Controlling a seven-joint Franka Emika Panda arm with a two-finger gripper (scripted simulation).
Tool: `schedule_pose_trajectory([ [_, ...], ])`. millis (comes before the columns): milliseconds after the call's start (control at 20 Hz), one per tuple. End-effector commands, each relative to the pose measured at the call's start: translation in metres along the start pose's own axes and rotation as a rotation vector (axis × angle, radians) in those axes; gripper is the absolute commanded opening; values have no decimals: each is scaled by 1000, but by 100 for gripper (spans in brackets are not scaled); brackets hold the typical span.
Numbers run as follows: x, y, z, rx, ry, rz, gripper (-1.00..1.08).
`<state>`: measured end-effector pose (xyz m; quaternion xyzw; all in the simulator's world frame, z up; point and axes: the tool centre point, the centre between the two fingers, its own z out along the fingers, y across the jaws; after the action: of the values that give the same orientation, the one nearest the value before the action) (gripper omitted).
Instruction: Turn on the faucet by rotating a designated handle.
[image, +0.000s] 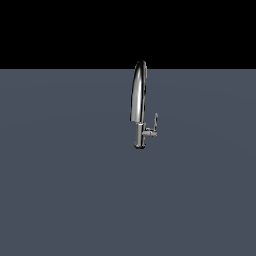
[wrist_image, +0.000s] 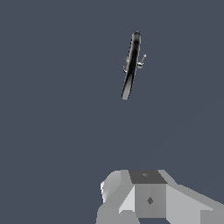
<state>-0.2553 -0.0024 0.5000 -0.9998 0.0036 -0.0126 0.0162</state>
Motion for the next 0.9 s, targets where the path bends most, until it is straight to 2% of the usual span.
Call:
schedule_pose_trajectory([
  [0,0,0,0,0,0,0,-100],
  [450,12,1,2,26,-23,29,-100],
  [850,42,4,8,96,-85,105,-100],
])
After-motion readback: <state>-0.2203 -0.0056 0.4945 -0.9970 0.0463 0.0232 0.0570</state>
